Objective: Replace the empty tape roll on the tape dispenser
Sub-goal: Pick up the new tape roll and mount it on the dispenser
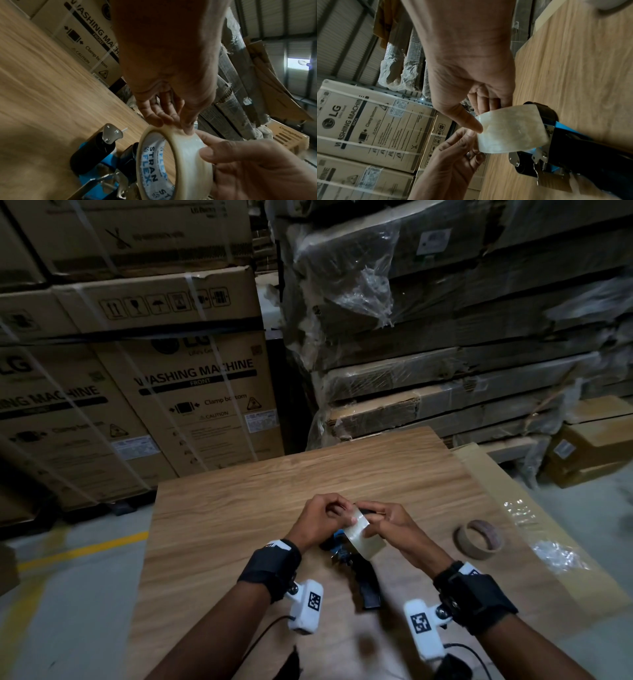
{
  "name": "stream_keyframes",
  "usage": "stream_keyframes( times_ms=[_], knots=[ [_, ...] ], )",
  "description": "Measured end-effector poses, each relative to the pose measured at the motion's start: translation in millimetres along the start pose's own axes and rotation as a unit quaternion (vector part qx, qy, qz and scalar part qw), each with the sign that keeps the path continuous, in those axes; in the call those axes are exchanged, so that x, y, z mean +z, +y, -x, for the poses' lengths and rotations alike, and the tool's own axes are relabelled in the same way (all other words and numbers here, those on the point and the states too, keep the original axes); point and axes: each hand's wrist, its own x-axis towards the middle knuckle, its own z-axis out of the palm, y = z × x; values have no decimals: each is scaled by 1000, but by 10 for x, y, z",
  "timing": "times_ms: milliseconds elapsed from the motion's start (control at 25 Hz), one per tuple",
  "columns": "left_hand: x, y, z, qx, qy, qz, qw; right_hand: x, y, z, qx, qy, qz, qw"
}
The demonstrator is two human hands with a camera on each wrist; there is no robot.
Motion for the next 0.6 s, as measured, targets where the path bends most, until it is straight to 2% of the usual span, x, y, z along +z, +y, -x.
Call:
stream_keyframes(
  times_ms=[200,360,440,600],
  knots=[
    [-3,22,-21,14,-26,-69,997,-31,6,-11,1,-4,27,1000],
    [-38,81,33,-32,-81,34,996,-93,-74,63,-9,-46,32,998],
    [-30,91,36,-23,-61,40,997,-114,-55,64,-18,-58,29,998],
    [16,107,35,23,13,-56,998,-134,7,8,-16,-60,45,997]
  ],
)
